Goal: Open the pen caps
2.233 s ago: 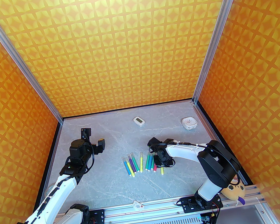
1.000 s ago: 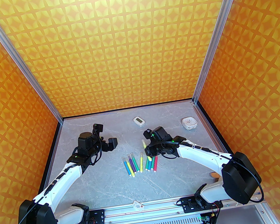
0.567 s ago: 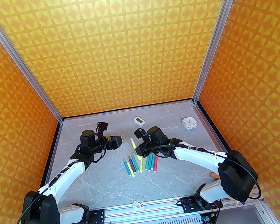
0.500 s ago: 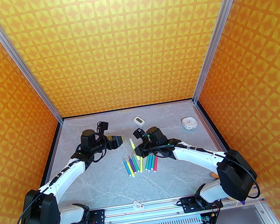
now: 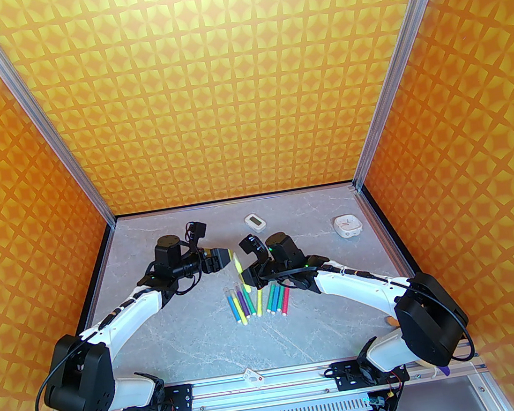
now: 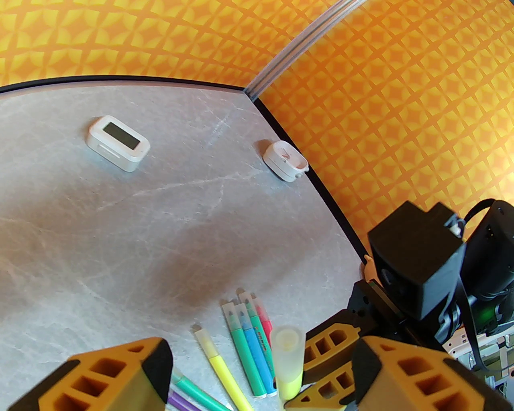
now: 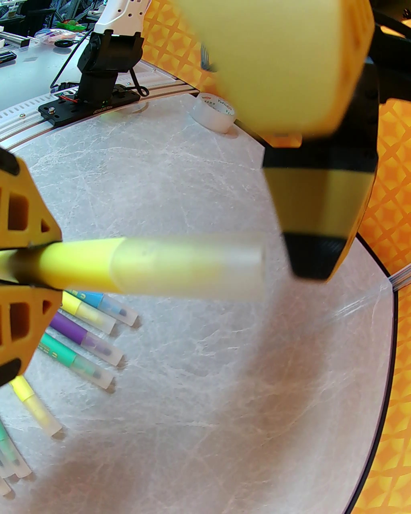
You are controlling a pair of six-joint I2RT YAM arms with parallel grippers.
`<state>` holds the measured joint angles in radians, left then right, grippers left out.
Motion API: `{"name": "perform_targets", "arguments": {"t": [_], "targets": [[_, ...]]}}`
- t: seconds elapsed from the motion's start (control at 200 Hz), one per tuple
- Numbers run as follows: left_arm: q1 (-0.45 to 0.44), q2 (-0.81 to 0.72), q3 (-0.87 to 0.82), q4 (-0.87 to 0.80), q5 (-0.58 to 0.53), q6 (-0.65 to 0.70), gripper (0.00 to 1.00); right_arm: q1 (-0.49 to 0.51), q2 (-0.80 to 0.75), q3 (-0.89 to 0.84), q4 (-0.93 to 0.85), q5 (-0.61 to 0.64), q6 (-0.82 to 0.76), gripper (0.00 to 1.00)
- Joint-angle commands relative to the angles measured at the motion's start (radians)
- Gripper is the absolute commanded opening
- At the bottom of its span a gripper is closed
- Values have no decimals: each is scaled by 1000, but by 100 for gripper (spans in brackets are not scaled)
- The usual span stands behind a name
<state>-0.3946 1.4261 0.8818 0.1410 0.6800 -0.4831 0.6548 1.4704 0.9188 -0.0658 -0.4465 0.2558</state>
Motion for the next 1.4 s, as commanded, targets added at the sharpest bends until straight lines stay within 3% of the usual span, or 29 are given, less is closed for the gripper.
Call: {"name": "perform_targets", "arguments": {"t": [0.0,0.605,0.825,1.265,1.395], "targets": [[-21,25,40,21,31,-14,73,9,7,26,28,-21,-19,0],[-43,74,63,52,67,-51,47,11,-8,8,53,-3,-14,0],[-46,87,68,62,87,-61,43,11,-23,-6,63,11,-13,0],[-49,94,73,70,102,-75,17,11,-33,-22,79,41,1,0],[-49,91,75,74,102,-81,13,12,-29,-33,103,48,12,21]]}}
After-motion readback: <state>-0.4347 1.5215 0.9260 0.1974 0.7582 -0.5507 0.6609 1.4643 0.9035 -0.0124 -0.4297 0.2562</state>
